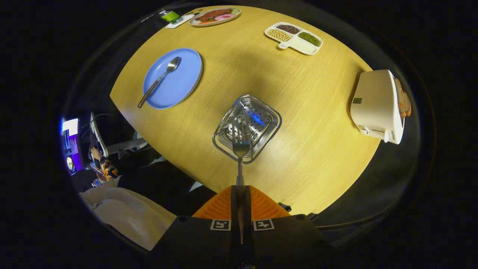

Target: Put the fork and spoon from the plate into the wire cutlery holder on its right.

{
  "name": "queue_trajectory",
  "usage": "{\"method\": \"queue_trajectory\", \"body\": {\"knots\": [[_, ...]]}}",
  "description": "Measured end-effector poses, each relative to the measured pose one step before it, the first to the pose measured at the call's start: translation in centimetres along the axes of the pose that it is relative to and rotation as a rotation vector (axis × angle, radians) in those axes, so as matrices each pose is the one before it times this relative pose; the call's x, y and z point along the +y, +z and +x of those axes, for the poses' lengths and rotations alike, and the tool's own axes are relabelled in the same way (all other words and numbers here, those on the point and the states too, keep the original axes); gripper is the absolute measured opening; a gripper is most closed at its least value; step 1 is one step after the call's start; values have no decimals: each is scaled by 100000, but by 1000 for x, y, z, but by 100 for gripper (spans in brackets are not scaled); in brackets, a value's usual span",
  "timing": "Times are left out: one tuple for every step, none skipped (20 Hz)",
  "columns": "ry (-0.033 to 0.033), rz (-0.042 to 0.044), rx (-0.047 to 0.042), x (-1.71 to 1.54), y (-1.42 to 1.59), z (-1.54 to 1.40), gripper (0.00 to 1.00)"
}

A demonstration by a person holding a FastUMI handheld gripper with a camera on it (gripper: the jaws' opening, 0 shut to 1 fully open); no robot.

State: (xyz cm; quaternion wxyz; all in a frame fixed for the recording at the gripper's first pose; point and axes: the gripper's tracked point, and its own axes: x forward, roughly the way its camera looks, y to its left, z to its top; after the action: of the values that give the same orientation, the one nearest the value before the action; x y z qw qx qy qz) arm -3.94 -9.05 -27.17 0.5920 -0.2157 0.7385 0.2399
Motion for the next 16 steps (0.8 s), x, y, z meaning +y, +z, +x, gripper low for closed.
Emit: {"method": "queue_trajectory", "body": {"knots": [[710, -388, 2002, -45, 122, 350, 7], [297, -297, 1891, -124, 271, 281, 7], [-89, -150, 1873, -159, 226, 246, 7], [-38, 140, 2039, -27, 65, 267, 7], [-278, -179, 1955, -73, -33, 238, 8], [74, -178, 584, -24, 230, 238, 9], [16, -144, 827, 5, 155, -28, 9], [35, 496, -107, 31, 287, 86, 10], [-26, 339, -753, 42, 370, 13, 11], [-132, -168, -439, -60, 308, 15, 11], [-763, -492, -378, -181, 323, -210, 13], [-409, 103, -1626, -164, 476, -680, 15], [-499, 389, -1796, -67, 543, 95, 28], [382, 701, -1777, 90, 93, -523, 38], [944, 484, -1790, 335, 223, -174, 52], [573, 610, -2156, 222, 187, -373, 64]]}}
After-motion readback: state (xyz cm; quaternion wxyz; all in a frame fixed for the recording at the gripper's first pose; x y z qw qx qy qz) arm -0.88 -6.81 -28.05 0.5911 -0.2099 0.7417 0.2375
